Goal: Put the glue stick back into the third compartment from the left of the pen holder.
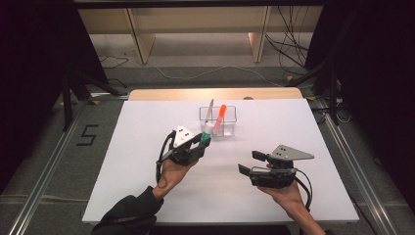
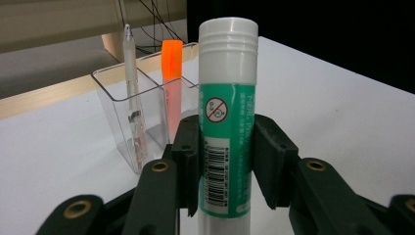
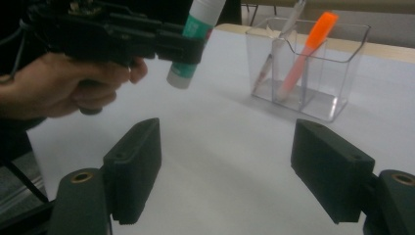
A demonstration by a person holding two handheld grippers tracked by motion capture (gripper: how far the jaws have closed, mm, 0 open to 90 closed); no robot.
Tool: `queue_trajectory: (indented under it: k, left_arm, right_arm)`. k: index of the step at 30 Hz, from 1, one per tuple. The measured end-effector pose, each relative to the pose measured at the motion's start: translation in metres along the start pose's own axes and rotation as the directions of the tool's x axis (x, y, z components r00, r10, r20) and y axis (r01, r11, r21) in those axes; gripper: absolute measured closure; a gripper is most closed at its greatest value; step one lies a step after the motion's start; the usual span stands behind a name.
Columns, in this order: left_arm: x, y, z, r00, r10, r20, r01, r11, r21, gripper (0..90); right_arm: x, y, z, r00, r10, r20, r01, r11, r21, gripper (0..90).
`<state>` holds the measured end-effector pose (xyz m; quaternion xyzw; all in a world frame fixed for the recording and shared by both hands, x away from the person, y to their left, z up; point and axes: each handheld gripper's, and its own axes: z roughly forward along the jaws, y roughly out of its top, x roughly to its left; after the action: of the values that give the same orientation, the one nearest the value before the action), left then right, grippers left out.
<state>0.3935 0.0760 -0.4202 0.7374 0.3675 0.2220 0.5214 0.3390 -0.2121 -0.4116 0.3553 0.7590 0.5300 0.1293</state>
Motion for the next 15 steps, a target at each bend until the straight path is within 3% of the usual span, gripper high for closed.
queue_trajectory:
  k: [10, 15]
  left_arm:
    - [-0.01, -0.003, -0.006, 0.9997, 0.001, 0.023, -0.001, 1.0, 0.006, 65.6]
    - [-0.014, -0.006, -0.008, 0.9995, 0.001, 0.032, -0.002, 0.9999, 0.015, 65.6]
  right_arm:
    - [0.0, 0.027, 0.025, 0.9926, 0.081, -0.091, -0.085, 0.996, -0.041, 28.2]
    - [0.001, 0.037, 0.04, 0.9875, 0.107, -0.116, -0.113, 0.993, -0.043, 29.3]
